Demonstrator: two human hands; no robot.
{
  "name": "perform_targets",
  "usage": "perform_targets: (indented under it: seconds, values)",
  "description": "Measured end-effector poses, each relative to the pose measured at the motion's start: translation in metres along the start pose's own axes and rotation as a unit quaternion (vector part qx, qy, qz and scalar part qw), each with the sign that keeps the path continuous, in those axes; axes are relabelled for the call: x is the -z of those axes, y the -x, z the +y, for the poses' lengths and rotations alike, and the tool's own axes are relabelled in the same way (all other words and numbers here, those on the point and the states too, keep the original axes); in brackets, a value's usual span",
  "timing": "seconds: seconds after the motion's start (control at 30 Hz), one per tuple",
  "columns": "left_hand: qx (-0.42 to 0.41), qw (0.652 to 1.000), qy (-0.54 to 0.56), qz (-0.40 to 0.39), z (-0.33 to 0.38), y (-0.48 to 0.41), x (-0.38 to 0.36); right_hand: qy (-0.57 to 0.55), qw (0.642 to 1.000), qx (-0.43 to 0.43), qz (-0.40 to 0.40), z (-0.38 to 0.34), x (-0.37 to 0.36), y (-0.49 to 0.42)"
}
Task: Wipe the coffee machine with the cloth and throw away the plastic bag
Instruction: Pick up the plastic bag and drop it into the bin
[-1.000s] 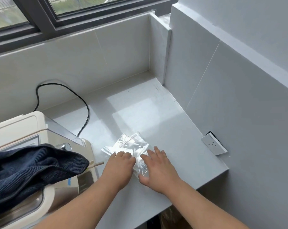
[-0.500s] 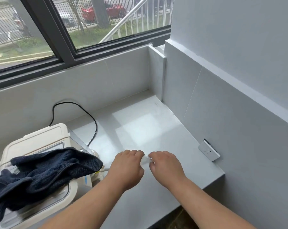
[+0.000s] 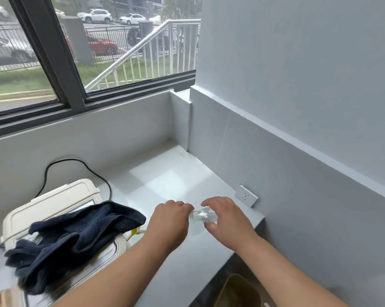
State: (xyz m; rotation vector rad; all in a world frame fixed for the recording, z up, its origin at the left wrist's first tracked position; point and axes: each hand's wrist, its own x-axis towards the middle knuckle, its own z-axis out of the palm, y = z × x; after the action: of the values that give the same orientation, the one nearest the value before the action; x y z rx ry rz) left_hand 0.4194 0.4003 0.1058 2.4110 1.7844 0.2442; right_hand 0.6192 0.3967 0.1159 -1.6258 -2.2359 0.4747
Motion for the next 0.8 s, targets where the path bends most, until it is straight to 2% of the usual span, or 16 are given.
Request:
perform_targets:
  seconds: [0.13, 0.33, 0.6, 0.8]
  values:
    - [-0.042, 0.999, 0.008, 0.008, 0.01, 0.02, 0.011, 0.043, 0.999, -0.006, 0.019, -0.022, 0.01, 0.027]
    - [-0.067, 0.997, 0.041, 0.015, 0.02, 0.038, 0.018, 0.062, 0.99, -0.12, 0.051, -0.039, 0.027, 0.08]
    - [-0.145, 0.989, 0.037, 0.02, 0.064, 0.047, 0.023, 0.052, 0.98, -0.182, 0.068, -0.028, 0.044, 0.142]
    - [-0.183, 0.983, -0.002, 0.006, 0.1, 0.041, 0.015, 0.038, 0.976, -0.192, 0.092, -0.008, 0.062, 0.172]
